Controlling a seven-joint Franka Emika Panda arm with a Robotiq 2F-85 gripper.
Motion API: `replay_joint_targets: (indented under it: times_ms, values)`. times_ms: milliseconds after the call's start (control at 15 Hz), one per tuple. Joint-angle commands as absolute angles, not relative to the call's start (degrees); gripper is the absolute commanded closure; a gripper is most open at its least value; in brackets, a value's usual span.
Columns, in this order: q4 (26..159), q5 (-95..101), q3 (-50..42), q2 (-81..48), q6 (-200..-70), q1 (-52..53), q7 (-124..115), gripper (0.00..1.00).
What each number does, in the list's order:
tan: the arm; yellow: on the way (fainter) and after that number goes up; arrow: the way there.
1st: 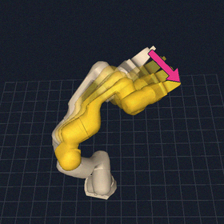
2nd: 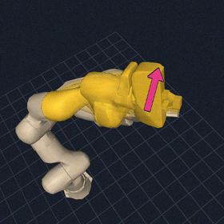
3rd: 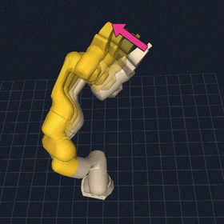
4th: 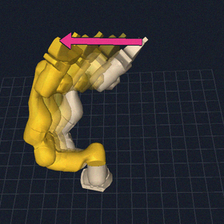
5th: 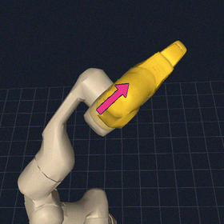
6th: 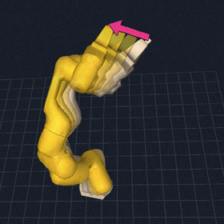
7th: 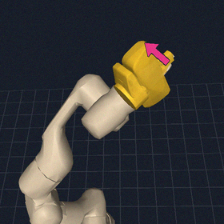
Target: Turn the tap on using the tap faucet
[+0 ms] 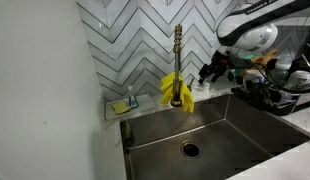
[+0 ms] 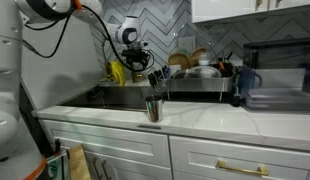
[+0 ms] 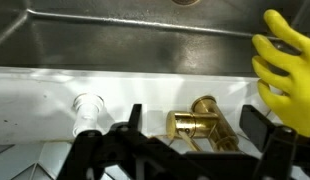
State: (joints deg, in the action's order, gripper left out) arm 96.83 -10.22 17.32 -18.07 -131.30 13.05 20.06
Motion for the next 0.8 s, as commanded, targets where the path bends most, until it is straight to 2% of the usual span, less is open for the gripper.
replay_joint_targets:
  times_ms: [0,733]
  values:
    - [94.4,-9.1,17.7,-21.3,-134.9,14.1,20.2,0.00]
    - [94.6,-6.8,17.3,-22.7,-142.8,14.8,18.7,0.00]
